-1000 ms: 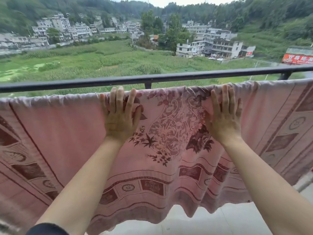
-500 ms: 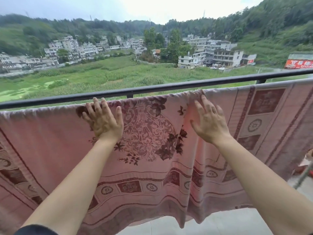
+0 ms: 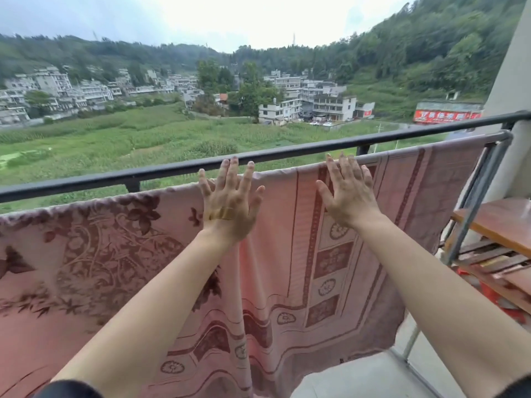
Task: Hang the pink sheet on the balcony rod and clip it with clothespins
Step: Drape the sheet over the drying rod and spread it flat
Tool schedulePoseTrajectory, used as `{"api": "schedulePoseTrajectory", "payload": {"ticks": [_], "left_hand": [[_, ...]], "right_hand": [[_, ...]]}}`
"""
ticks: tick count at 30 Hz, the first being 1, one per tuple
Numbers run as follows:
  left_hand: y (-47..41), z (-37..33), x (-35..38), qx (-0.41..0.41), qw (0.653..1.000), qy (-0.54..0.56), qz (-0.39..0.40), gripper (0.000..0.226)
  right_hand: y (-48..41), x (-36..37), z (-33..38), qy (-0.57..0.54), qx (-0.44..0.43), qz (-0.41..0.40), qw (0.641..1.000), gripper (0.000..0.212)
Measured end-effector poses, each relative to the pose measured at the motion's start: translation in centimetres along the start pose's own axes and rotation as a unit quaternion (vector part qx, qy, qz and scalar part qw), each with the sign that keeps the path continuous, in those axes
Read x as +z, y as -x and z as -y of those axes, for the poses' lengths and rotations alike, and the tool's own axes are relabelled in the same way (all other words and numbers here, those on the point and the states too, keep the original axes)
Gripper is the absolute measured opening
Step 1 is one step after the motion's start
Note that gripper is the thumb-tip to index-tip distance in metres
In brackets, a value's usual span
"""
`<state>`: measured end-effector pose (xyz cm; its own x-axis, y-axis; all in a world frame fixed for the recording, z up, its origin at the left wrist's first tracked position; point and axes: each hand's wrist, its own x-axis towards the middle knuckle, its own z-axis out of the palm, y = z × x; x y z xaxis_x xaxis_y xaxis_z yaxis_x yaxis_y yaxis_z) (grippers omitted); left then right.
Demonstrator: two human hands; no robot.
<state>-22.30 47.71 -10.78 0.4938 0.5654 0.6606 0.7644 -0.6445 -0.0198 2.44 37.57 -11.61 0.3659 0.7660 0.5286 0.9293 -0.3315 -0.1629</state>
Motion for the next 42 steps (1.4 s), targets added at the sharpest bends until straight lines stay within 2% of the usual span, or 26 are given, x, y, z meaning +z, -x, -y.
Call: {"api": "schedulePoseTrajectory", "payload": {"ticks": [4, 6, 14, 16, 19, 22, 24, 28, 30, 33, 35, 38, 40, 42], "left_hand": [[-3.6, -5.7, 2.4, -0.04, 0.999, -0.02, 0.0, 0.062], [-5.3, -8.3, 3.6, -0.023, 0.999, -0.025, 0.002, 0.064], [-10.8, -20.6, 7.3, 0.047, 0.999, 0.0, 0.022, 0.067], [-12.2, -23.9, 8.4, 0.065, 0.998, -0.006, 0.02, 0.067], [-14.0, -29.4, 10.3, 0.073, 0.997, -0.01, 0.021, 0.068], [-15.8, -34.3, 11.9, 0.047, 0.999, -0.019, 0.014, 0.066], [-17.1, -37.5, 12.8, 0.03, 0.999, -0.029, 0.014, 0.065], [-18.9, -44.1, 14.5, 0.01, 0.999, -0.042, 0.016, 0.062], [-19.7, -46.7, 15.4, -0.006, 0.999, -0.043, 0.004, 0.058], [-20.8, -49.7, 16.6, -0.026, 0.999, -0.044, -0.015, 0.052], [-21.5, -51.2, 17.3, -0.029, 0.998, -0.041, -0.022, 0.049], [-22.8, -53.1, 18.2, -0.015, 0.999, -0.036, -0.036, 0.047], [-23.4, -53.7, 19.0, -0.008, 0.997, -0.036, -0.067, 0.044], [-23.8, -53.7, 19.8, 0.0, 0.993, -0.036, -0.108, 0.042]], "right_hand": [[-1.6, 0.3, -6.8, 0.05, -0.021, 0.012, 0.998, 0.065], [-2.3, 0.3, -10.2, 0.059, -0.021, 0.002, 0.998, 0.063], [-4.0, 0.2, -23.0, 0.0, 0.066, -0.068, 0.996, 0.061], [-4.7, 0.1, -26.6, -0.053, 0.127, -0.112, 0.984, 0.062], [-5.9, -0.3, -33.0, -0.148, 0.23, -0.161, 0.948, 0.064], [-7.4, -0.6, -39.7, -0.222, 0.301, -0.14, 0.917, 0.067], [-8.4, -0.7, -43.7, -0.267, 0.319, -0.115, 0.902, 0.065], [-10.1, -1.1, -49.3, -0.365, 0.286, -0.045, 0.885, 0.052], [-10.8, -1.4, -51.2, -0.408, 0.255, -0.072, 0.874, 0.038], [-12.0, -2.8, -53.7, -0.414, 0.247, -0.164, 0.861, 0.036], [-12.4, -3.4, -55.3, -0.385, 0.246, -0.17, 0.873, 0.042], [-12.7, -3.3, -56.7, -0.367, 0.193, -0.061, 0.908, 0.063], [-12.8, -2.9, -56.4, -0.321, 0.153, -0.012, 0.934, 0.066], [-13.0, -2.1, -56.0, -0.331, 0.145, -0.018, 0.932, 0.063]]}}
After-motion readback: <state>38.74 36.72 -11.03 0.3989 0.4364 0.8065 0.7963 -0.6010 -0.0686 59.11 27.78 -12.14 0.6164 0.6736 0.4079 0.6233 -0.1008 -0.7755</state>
